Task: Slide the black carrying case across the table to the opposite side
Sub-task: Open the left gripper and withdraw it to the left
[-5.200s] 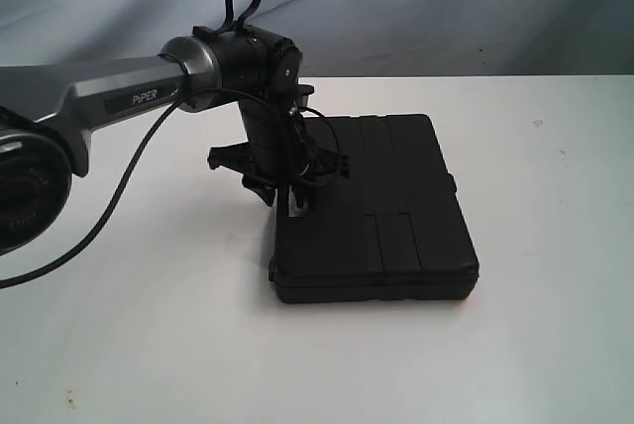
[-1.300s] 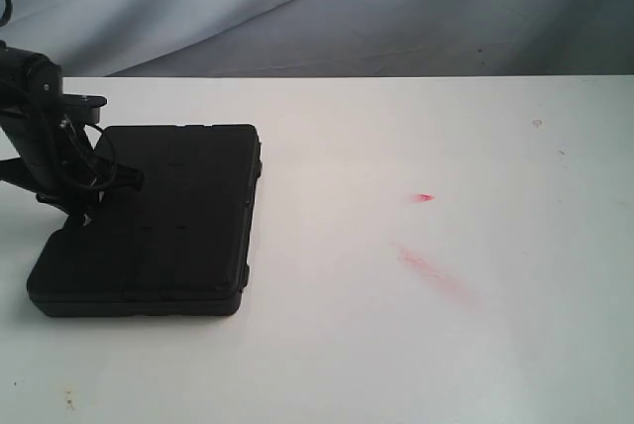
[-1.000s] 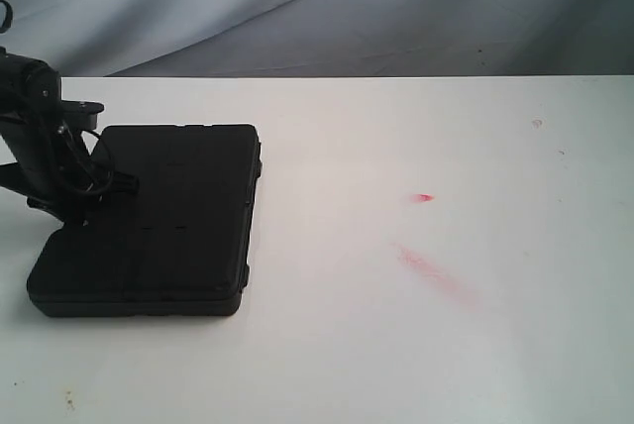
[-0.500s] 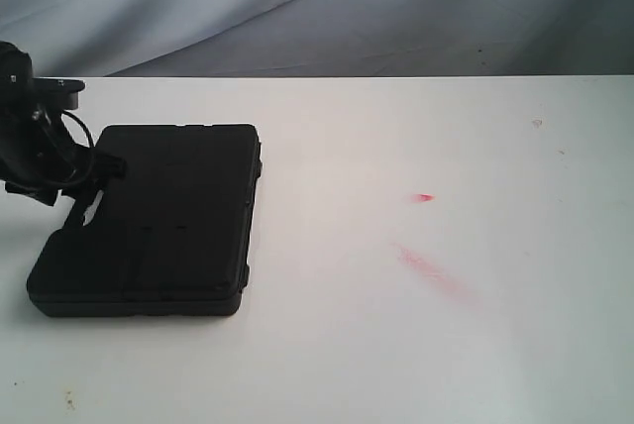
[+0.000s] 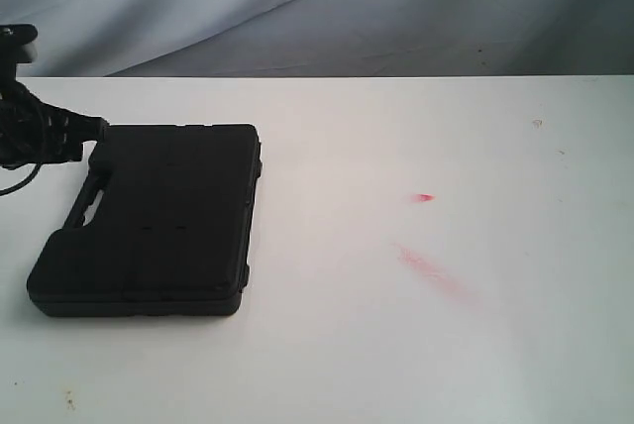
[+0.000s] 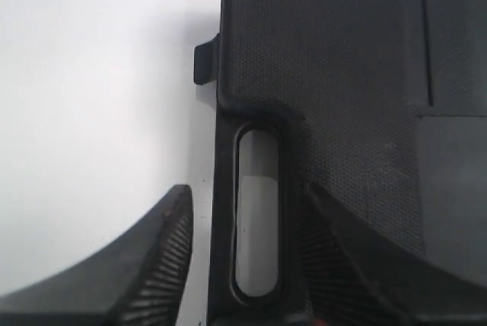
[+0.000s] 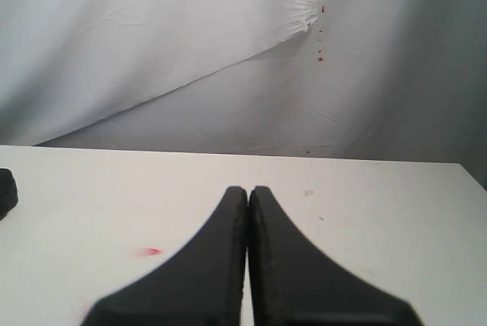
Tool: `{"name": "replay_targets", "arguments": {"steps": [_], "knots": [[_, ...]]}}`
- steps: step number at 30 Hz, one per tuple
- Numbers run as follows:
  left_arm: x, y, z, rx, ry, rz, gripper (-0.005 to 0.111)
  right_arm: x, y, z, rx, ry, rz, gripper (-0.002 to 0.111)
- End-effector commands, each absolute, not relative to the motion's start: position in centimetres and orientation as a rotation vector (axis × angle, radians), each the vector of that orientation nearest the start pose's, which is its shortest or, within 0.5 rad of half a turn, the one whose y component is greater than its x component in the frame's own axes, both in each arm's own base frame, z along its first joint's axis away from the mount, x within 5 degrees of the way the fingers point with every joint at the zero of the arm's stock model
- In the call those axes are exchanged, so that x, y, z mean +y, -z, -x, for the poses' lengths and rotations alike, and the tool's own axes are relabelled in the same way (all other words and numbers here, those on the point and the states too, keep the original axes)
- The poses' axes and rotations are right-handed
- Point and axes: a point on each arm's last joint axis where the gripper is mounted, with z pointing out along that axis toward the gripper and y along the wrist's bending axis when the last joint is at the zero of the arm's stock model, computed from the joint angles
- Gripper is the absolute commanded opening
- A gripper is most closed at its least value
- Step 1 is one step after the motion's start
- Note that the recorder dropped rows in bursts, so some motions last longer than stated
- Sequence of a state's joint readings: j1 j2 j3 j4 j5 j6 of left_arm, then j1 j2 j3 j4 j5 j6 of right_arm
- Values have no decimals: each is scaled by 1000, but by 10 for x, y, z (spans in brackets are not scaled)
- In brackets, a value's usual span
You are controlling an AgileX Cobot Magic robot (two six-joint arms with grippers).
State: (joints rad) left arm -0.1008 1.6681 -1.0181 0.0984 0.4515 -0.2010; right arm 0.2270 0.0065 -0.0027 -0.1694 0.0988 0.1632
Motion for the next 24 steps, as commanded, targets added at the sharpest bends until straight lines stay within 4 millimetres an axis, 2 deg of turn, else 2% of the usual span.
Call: {"name": "replay_targets", "arguments": {"steps": [1,9,14,24], "knots": [[-32,-227,-312,2452,84,54,42,11,-205,-55,1570,-155,165,0],[-28,-250,-258,2273,147,86,42,11,-205,-55,1570,-155,165,0],[-25,-249,-228,2207,154,78,42,11,-205,-55,1570,-155,165,0],[-19,-249,-181,2101,167,71,42,11,-205,-55,1570,-155,165,0]]}}
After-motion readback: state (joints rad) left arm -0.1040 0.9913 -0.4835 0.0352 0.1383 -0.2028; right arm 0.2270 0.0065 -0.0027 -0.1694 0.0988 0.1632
